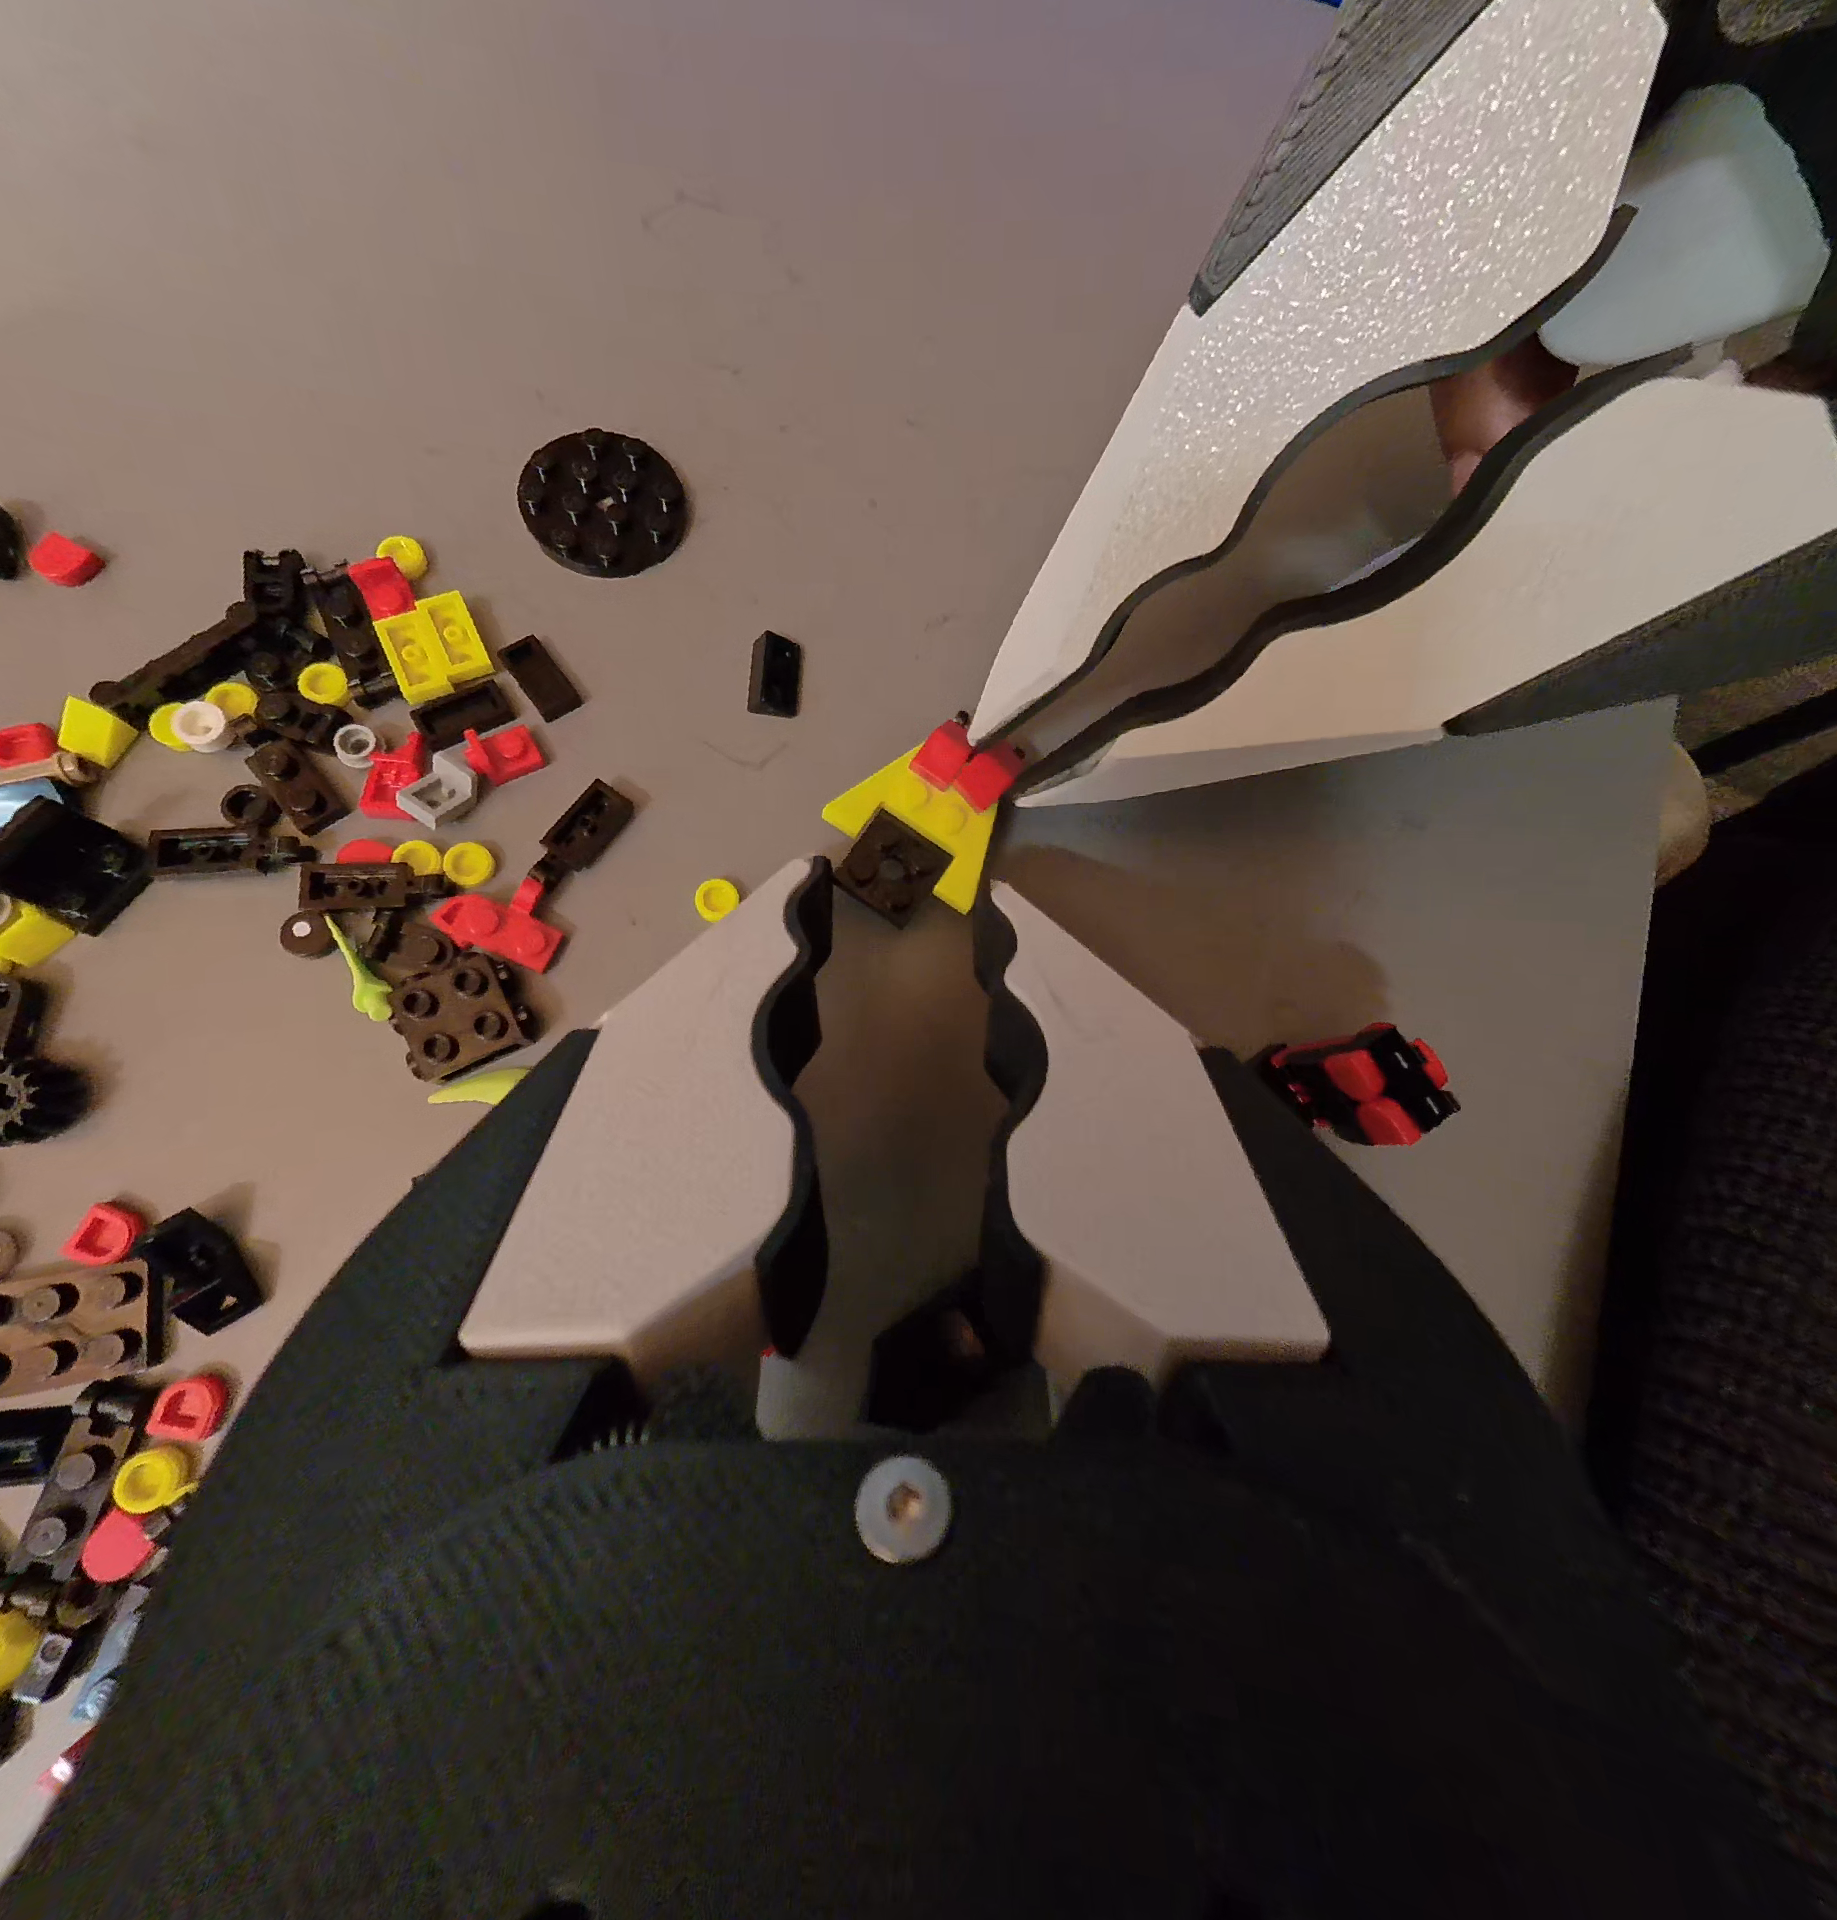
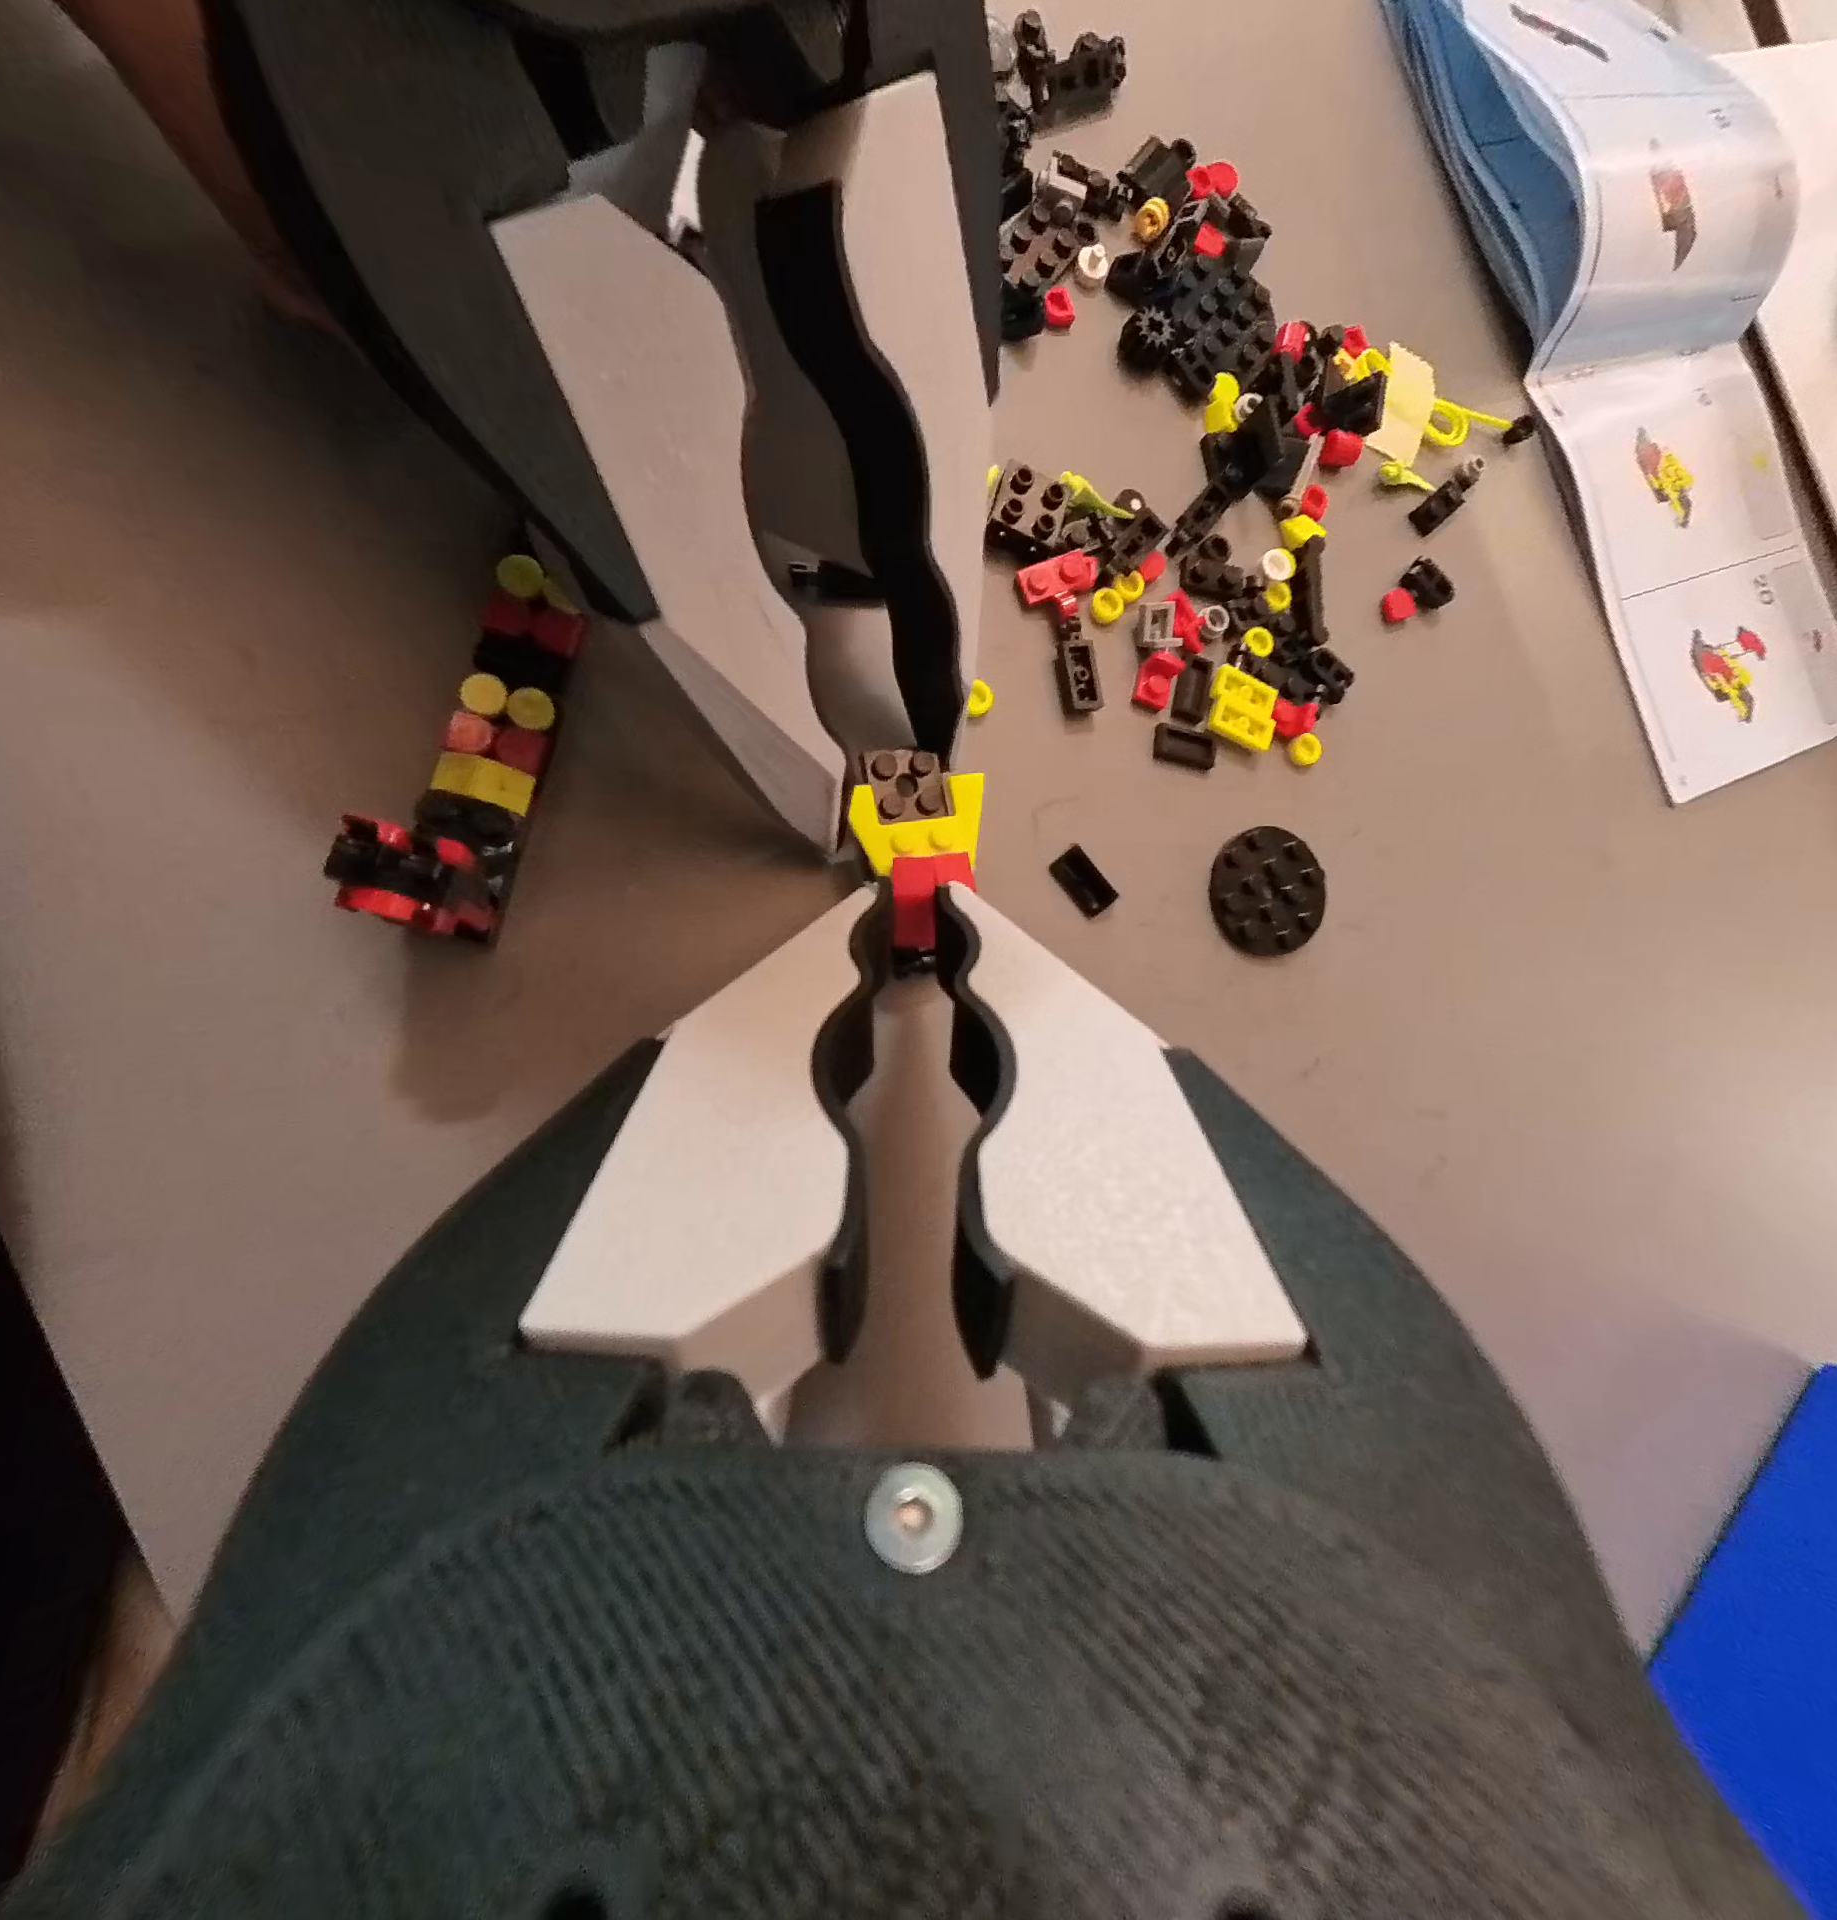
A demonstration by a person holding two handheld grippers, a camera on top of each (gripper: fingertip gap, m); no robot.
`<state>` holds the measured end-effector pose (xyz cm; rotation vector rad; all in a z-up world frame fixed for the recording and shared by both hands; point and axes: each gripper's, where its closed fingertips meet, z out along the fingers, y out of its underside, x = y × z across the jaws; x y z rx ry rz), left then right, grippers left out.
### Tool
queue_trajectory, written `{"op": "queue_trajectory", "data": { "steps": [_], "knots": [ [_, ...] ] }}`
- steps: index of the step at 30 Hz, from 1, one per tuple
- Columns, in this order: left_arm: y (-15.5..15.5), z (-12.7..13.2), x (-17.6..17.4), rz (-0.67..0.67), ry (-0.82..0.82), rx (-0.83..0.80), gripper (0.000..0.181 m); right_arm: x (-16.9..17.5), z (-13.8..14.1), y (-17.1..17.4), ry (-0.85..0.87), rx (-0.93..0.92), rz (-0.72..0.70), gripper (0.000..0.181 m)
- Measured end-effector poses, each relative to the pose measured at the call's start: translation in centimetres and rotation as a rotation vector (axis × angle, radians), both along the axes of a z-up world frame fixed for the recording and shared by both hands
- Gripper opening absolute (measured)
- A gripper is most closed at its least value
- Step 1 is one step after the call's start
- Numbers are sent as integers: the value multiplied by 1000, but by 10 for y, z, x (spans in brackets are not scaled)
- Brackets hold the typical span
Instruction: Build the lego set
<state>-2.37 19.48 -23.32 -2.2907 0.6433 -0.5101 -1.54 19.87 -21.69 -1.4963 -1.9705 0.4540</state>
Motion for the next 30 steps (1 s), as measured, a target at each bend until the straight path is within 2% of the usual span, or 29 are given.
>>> {"op": "queue_trajectory", "data": {
  "steps": [4,5,30],
  "knots": [
    [-2,-1,-1,-23,1,0,24,0,0,-2,8,-15,15,6],
    [-2,-1,-1,-26,4,2,24,1,1,-1,11,-12,19,0],
    [-4,-1,0,-34,12,-1,24,1,-1,-3,6,-32,19,0]
  ]
}}
